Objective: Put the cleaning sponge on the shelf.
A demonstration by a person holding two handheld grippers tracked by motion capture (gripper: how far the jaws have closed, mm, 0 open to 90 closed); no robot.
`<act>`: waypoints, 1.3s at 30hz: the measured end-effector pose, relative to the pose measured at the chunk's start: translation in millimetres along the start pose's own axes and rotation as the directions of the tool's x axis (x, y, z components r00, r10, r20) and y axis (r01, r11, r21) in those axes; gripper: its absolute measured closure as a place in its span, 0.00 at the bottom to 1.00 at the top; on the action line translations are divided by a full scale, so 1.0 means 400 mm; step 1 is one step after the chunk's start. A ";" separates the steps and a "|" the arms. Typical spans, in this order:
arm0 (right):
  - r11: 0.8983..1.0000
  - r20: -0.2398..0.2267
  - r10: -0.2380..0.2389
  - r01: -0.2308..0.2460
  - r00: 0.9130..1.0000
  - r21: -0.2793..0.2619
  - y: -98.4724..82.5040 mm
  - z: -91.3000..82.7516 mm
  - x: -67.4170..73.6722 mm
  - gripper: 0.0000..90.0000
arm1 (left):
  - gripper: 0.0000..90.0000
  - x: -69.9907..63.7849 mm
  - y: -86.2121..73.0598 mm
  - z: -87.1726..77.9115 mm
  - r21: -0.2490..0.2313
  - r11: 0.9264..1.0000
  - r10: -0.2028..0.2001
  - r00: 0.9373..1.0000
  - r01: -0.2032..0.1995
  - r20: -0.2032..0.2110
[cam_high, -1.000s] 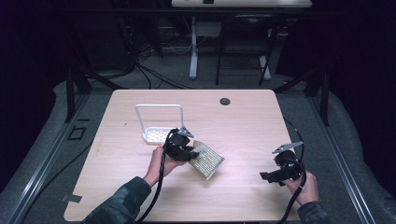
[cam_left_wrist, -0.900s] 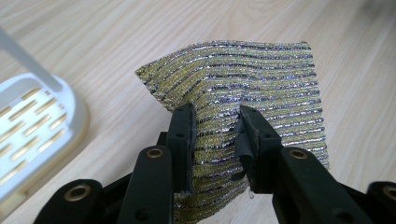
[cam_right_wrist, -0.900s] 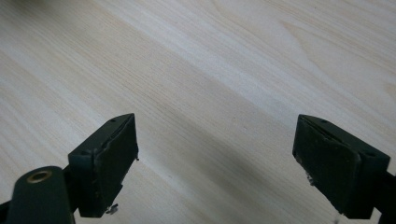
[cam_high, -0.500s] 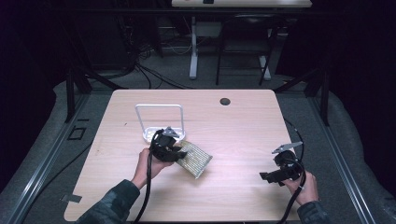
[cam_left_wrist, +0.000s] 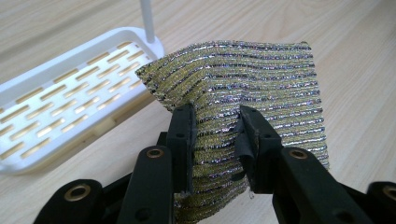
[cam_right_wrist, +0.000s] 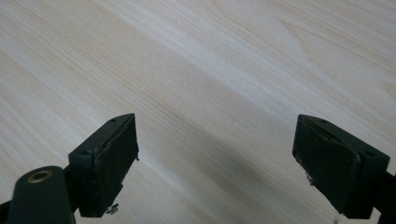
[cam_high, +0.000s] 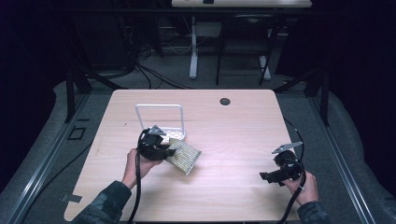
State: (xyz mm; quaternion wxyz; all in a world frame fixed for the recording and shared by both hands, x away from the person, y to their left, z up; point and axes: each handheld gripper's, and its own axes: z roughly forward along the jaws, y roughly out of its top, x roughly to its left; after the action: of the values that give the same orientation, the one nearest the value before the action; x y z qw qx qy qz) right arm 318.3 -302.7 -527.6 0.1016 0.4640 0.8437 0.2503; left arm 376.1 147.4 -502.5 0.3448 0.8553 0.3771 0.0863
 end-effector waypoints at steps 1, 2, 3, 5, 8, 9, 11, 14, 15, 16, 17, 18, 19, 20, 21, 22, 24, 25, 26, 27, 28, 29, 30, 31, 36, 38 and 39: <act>1.000 0.000 0.000 0.000 1.000 0.000 0.000 0.000 0.000 0.15 | 0.75 0.004 -0.001 -0.004 0.001 1.000 -0.001 1.000 0.001 -0.001; 1.000 0.001 -0.003 0.003 1.000 0.002 0.000 0.000 0.000 0.15 | 0.75 0.008 -0.003 -0.007 -0.002 1.000 -0.006 1.000 0.006 -0.007; 1.000 -0.001 0.000 0.000 1.000 0.001 0.000 0.000 0.000 0.15 | 0.75 0.013 -0.005 -0.011 -0.004 1.000 -0.010 1.000 0.010 -0.011; 1.000 -0.002 0.003 -0.003 1.000 -0.002 0.000 0.001 0.001 0.15 | 0.75 0.020 -0.009 -0.016 -0.009 1.000 -0.019 1.000 0.019 -0.017; 1.000 0.000 -0.007 0.007 1.000 -0.001 0.000 0.000 -0.001 0.15 | 0.75 0.033 -0.014 -0.024 -0.021 0.999 -0.035 0.999 0.034 -0.034; 1.000 0.001 -0.004 0.004 1.000 0.002 0.000 0.000 0.000 0.15 | 0.75 0.037 -0.016 -0.026 -0.027 0.999 -0.047 0.998 0.046 -0.037; 1.000 -0.001 0.000 0.000 1.000 -0.002 0.000 0.001 0.000 0.15 | 0.75 0.044 -0.017 -0.031 -0.030 0.998 -0.047 0.998 0.046 -0.047; 1.000 -0.001 0.001 -0.001 1.000 -0.002 0.000 0.001 0.001 0.15 | 0.75 0.060 -0.019 -0.041 -0.040 0.997 -0.064 0.995 0.061 -0.074; 1.000 0.000 -0.002 0.002 1.000 -0.001 0.000 0.001 0.000 0.15 | 0.75 0.066 -0.021 -0.044 -0.048 0.996 -0.073 0.994 0.069 -0.081; 1.000 0.000 -0.003 0.003 1.000 -0.002 0.000 0.000 0.000 0.15 | 0.75 0.071 -0.022 -0.046 -0.052 0.996 -0.078 0.993 0.073 -0.092; 1.000 0.000 0.000 0.000 1.000 -0.002 0.000 0.001 0.000 0.15 | 0.75 0.081 -0.024 -0.049 -0.057 0.995 -0.092 0.990 0.087 -0.104; 1.000 0.001 0.000 0.000 1.000 -0.003 0.000 0.000 0.000 0.15 | 0.75 0.089 -0.026 -0.052 -0.057 0.993 -0.105 0.989 0.099 -0.108; 1.000 0.001 -0.001 0.001 1.000 -0.004 0.000 0.001 0.000 0.15 | 0.75 0.095 -0.027 -0.053 -0.056 0.993 -0.108 0.988 0.102 -0.113; 1.000 -0.001 0.001 -0.001 1.000 -0.003 0.000 0.000 0.001 0.15 | 0.75 0.103 -0.030 -0.053 -0.065 0.991 -0.124 0.985 0.117 -0.120; 1.000 0.001 -0.003 0.003 1.000 -0.002 0.000 0.000 0.000 0.15 | 0.75 0.111 -0.032 -0.054 -0.063 0.989 -0.138 0.983 0.131 -0.123; 1.000 -0.001 0.000 0.000 1.000 -0.003 0.001 0.001 0.001 0.15 | 0.75 0.116 -0.034 -0.053 -0.070 0.988 -0.147 0.980 0.138 -0.131; 1.000 0.000 -0.005 0.005 1.000 -0.006 0.000 0.002 0.000 0.15 | 0.75 0.127 -0.037 -0.054 -0.070 0.986 -0.160 0.977 0.152 -0.140; 1.000 0.000 -0.005 0.005 1.000 -0.006 0.000 0.002 0.000 0.15 | 0.75 0.132 -0.039 -0.053 -0.073 0.985 -0.166 0.975 0.157 -0.146; 1.000 0.001 -0.005 0.005 1.000 -0.006 0.000 0.002 0.000 0.15 | 0.75 0.135 -0.040 -0.053 -0.076 0.983 -0.176 0.972 0.166 -0.153; 1.000 0.001 -0.005 0.005 1.000 -0.006 0.000 0.002 0.000 0.15 | 0.75 0.140 -0.040 -0.053 -0.075 0.983 -0.177 0.972 0.167 -0.157; 1.000 0.002 -0.006 0.006 1.000 -0.006 0.000 0.002 0.000 0.16 | 0.75 0.144 -0.041 -0.053 -0.078 0.982 -0.184 0.969 0.173 -0.163; 1.000 0.002 -0.003 0.003 1.000 -0.006 0.000 0.002 0.000 0.16 | 0.75 0.147 -0.041 -0.052 -0.082 0.980 -0.194 0.967 0.182 -0.167; 1.000 -0.004 0.003 -0.003 1.000 -0.007 0.001 0.002 0.002 0.16 | 0.75 0.151 -0.040 -0.050 -0.083 0.979 -0.197 0.965 0.185 -0.172; 1.000 -0.004 0.003 -0.003 1.000 -0.006 0.001 0.002 0.002 0.16 | 0.75 0.155 -0.040 -0.049 -0.084 0.979 -0.199 0.964 0.187 -0.175; 1.000 0.004 -0.005 0.005 1.000 -0.004 0.001 0.003 0.001 0.16 | 0.75 0.168 -0.035 -0.033 -0.097 0.973 -0.224 0.955 0.208 -0.195; 1.000 0.002 -0.004 0.004 1.000 -0.004 0.001 0.003 0.000 0.16 | 0.75 0.171 -0.031 -0.026 -0.104 0.970 -0.235 0.951 0.218 -0.201; 1.000 -0.002 0.003 -0.003 1.000 -0.004 0.001 0.003 0.001 0.16 | 0.75 0.172 -0.029 -0.023 -0.110 0.969 -0.238 0.950 0.219 -0.204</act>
State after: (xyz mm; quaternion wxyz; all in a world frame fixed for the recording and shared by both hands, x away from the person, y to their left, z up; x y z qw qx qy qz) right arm 318.8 -301.8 -528.5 0.1011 0.4647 0.8426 0.2528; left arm 413.7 206.3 -511.1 0.3460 0.7757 0.5047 0.1543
